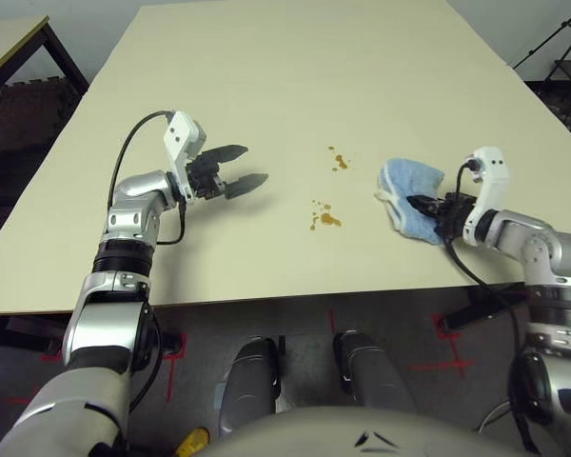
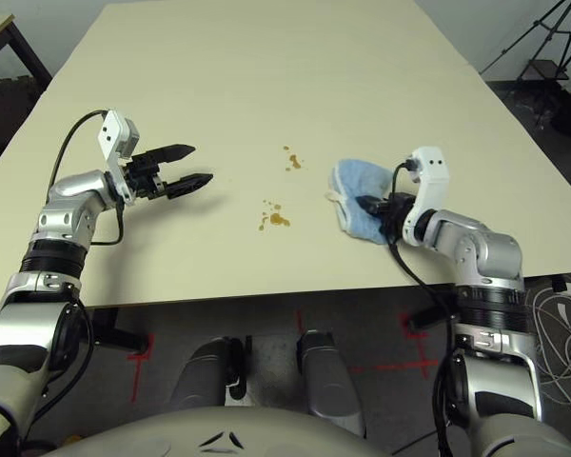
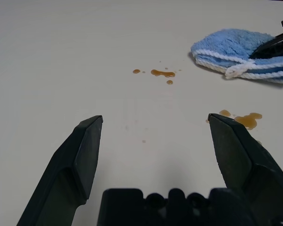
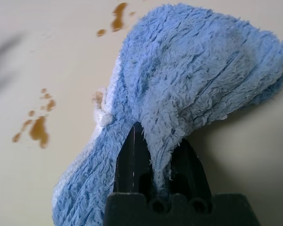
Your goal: Wipe the water off the table with a rag.
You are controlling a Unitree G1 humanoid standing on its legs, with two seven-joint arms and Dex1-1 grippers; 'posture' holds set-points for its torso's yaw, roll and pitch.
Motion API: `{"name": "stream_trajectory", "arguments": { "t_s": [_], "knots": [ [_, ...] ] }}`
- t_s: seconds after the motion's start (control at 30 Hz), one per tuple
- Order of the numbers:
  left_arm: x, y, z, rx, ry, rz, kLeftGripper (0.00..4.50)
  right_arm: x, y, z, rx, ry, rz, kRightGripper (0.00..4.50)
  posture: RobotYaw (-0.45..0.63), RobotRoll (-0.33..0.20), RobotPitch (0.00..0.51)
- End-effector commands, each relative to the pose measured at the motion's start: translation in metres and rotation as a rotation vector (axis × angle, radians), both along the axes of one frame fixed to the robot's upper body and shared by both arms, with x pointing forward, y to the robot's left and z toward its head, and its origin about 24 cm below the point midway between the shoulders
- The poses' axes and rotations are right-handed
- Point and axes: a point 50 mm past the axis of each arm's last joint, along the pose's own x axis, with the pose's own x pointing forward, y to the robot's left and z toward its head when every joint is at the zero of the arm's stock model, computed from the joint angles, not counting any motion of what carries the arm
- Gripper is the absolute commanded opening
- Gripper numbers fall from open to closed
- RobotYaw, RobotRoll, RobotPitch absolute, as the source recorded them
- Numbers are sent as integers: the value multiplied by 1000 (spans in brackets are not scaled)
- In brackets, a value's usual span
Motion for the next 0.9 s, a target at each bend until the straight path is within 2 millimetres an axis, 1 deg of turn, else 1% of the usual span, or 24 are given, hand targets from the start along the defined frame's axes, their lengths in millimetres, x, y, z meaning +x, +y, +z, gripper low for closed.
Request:
{"name": "stream_trajectory", "arguments": {
  "t_s": [0.03,0.17,0.3,0.4,0.9],
  "knots": [
    [0,4,4,15,-7,0,4500,-7,27,-9,33,62,70,106,-130,0,129],
    [-1,4,3,17,-5,1,4500,-12,50,-13,61,79,117,106,-128,0,130],
    [-1,5,3,19,-4,3,4500,-12,69,-14,81,84,155,105,-124,0,130],
    [-1,5,3,20,-4,2,4500,-12,80,-13,92,83,186,105,-124,0,130],
    [-2,3,1,20,1,-2,4500,-23,133,-12,117,100,402,105,-116,0,136]
  ]
}}
